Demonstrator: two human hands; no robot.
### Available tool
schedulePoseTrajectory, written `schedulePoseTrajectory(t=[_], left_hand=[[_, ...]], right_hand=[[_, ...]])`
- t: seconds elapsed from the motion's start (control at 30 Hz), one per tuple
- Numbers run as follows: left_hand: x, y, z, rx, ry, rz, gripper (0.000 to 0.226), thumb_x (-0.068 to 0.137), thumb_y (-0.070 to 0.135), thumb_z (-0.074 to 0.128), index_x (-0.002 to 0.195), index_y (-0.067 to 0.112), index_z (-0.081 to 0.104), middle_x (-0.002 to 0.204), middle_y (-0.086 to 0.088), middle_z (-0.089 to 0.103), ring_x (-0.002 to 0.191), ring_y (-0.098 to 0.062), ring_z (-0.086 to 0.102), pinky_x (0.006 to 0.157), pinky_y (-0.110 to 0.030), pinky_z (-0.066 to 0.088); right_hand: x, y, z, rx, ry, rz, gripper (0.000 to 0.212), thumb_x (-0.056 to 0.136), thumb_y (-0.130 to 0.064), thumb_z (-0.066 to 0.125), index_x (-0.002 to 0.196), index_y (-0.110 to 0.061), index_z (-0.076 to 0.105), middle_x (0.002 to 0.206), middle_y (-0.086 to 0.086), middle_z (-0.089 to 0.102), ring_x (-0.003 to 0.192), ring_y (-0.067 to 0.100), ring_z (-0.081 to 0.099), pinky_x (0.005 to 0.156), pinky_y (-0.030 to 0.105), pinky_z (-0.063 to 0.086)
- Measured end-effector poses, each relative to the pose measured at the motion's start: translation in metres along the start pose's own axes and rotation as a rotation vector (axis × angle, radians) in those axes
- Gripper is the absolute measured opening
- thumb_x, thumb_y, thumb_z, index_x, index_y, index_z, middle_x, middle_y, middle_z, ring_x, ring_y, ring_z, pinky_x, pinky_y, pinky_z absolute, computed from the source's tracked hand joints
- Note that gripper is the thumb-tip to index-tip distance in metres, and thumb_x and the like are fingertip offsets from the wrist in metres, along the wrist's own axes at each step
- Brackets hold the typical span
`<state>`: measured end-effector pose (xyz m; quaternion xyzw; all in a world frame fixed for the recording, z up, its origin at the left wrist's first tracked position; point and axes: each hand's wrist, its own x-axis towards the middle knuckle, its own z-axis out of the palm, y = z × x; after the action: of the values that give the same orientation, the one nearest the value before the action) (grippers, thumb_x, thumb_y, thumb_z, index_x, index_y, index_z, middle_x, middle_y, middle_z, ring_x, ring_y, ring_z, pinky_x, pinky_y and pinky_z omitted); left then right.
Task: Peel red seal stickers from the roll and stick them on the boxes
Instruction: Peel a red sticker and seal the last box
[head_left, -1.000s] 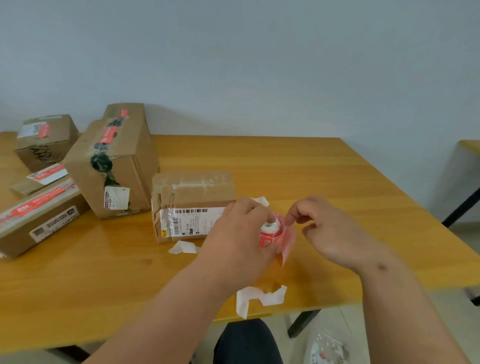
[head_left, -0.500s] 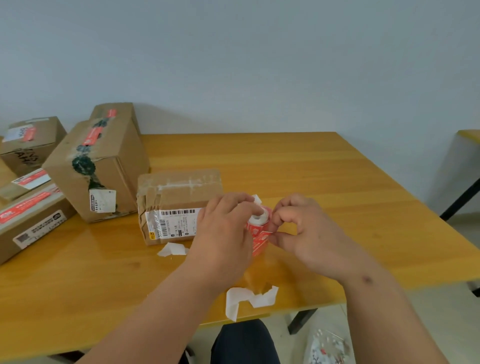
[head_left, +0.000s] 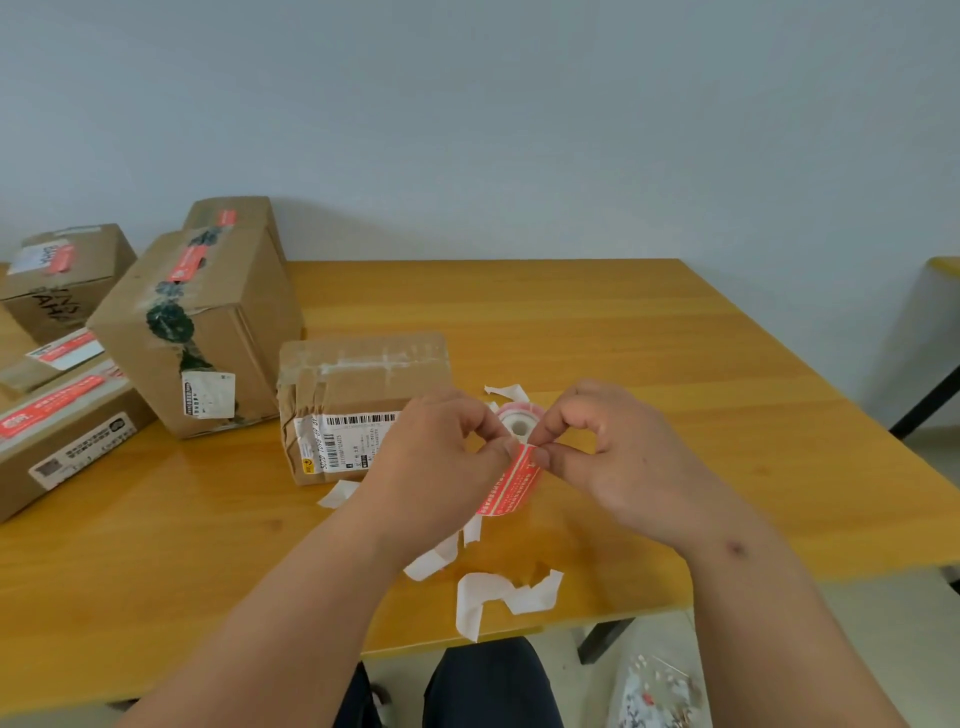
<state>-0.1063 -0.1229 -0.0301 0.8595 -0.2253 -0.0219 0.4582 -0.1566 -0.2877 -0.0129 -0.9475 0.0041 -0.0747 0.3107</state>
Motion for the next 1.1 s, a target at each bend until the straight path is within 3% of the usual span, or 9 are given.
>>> schedulePoseTrajectory(t=[0.13, 0.3, 0.47, 0.7, 1.0, 1.1], left_hand=[[-0.001, 0.006, -0.005, 0.082, -0.055, 0.014, 0.018, 0.087, 0.027, 0.065, 0.070, 0.022, 0.065, 0.084, 0.012, 0.058, 0.084, -0.002, 0.051, 0.067, -0.019, 0.035], [0.001, 0.009, -0.007, 0.163, -0.074, 0.049, 0.016, 0.087, 0.022, 0.063, 0.071, 0.020, 0.065, 0.081, 0.012, 0.056, 0.078, 0.000, 0.049, 0.075, -0.027, 0.039], [0.003, 0.010, -0.007, 0.188, -0.101, 0.046, 0.026, 0.088, 0.023, 0.061, 0.064, 0.030, 0.056, 0.079, 0.013, 0.055, 0.076, -0.001, 0.050, 0.078, -0.030, 0.041], [0.004, 0.005, -0.009, 0.102, -0.122, -0.002, 0.020, 0.092, 0.019, 0.062, 0.072, 0.021, 0.065, 0.082, 0.012, 0.057, 0.070, -0.002, 0.051, 0.064, -0.018, 0.042], [0.006, 0.004, -0.011, -0.017, -0.126, -0.075, 0.023, 0.091, 0.019, 0.062, 0.068, 0.019, 0.064, 0.080, -0.001, 0.063, 0.068, -0.015, 0.055, 0.067, -0.041, 0.053], [0.006, 0.004, -0.012, -0.047, -0.153, -0.104, 0.020, 0.092, 0.022, 0.062, 0.072, 0.019, 0.066, 0.083, -0.011, 0.065, 0.063, -0.013, 0.052, 0.061, -0.037, 0.051]], right_hand=[[0.002, -0.003, 0.001, -0.027, -0.032, -0.009, 0.019, 0.086, -0.028, 0.069, 0.077, -0.040, 0.057, 0.100, -0.016, 0.055, 0.112, 0.009, 0.043, 0.105, 0.043, 0.030], [0.005, -0.006, 0.005, -0.112, -0.056, -0.035, 0.028, 0.085, -0.034, 0.069, 0.070, -0.043, 0.047, 0.102, -0.014, 0.054, 0.110, 0.011, 0.042, 0.105, 0.042, 0.026], [0.007, -0.008, 0.006, -0.177, -0.045, -0.049, 0.025, 0.085, -0.036, 0.068, 0.070, -0.040, 0.049, 0.100, -0.015, 0.053, 0.108, 0.011, 0.041, 0.104, 0.039, 0.024], [0.008, -0.007, 0.006, -0.197, 0.008, -0.105, 0.019, 0.082, -0.033, 0.071, 0.072, -0.037, 0.056, 0.094, -0.013, 0.057, 0.107, 0.012, 0.043, 0.101, 0.040, 0.022], [0.006, -0.005, 0.010, -0.161, 0.076, -0.163, 0.028, 0.080, -0.022, 0.074, 0.066, -0.038, 0.056, 0.087, -0.021, 0.055, 0.102, 0.006, 0.044, 0.098, 0.037, 0.020], [0.005, -0.005, 0.007, -0.121, 0.066, -0.144, 0.028, 0.078, -0.027, 0.075, 0.065, -0.041, 0.055, 0.085, -0.028, 0.055, 0.102, 0.001, 0.043, 0.098, 0.032, 0.018]])
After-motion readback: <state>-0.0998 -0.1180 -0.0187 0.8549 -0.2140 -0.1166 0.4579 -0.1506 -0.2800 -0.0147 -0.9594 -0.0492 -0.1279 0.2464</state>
